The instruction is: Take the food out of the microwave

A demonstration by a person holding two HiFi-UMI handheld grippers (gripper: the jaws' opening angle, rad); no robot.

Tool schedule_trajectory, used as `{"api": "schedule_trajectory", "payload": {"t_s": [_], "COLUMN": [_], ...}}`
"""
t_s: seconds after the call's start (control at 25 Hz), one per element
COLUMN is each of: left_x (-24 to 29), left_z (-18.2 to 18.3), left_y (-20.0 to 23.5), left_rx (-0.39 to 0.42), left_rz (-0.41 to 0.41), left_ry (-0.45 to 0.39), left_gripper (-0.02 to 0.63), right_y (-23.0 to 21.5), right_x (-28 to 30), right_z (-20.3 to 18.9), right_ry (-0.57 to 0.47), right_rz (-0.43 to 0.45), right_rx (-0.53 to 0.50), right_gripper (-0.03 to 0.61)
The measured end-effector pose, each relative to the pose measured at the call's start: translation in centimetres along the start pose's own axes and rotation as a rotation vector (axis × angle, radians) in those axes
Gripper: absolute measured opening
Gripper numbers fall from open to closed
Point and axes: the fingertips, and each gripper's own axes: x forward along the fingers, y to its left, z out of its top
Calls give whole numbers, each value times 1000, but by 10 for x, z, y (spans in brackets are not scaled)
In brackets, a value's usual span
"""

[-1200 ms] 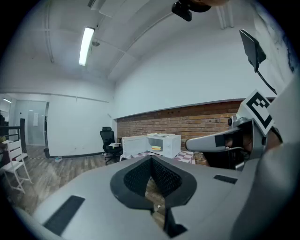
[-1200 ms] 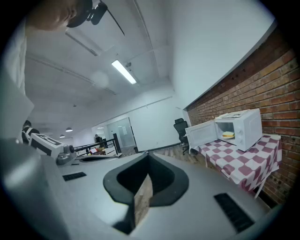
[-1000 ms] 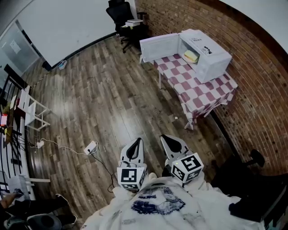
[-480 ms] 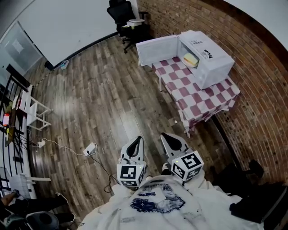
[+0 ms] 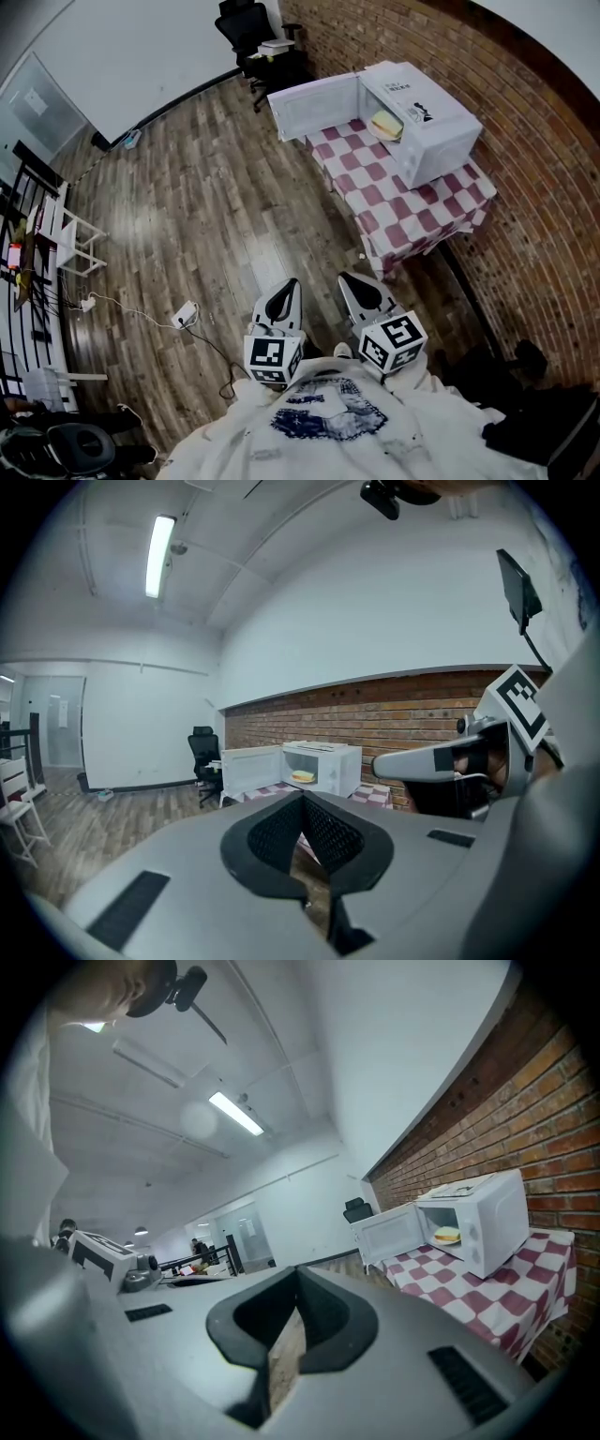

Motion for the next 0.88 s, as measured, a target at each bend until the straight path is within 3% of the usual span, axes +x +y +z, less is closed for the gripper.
{"api": "schedule_trajectory", "payload": {"t_s": [0.48, 0.88], "left_x": [61, 136], "left_z": [0, 16], "left_y": [6, 64], "left_rx": [-3, -9], "left_rz": [-62, -104], "left_ry": [14, -5], "left_gripper": [8, 8], "right_y": [-52, -89], "right_x": [26, 105], "right_z": [6, 21], "right_ry": [0, 18], "right_rz": [-75, -143], "right_rx": [20, 11], "right_gripper": [14, 14]}}
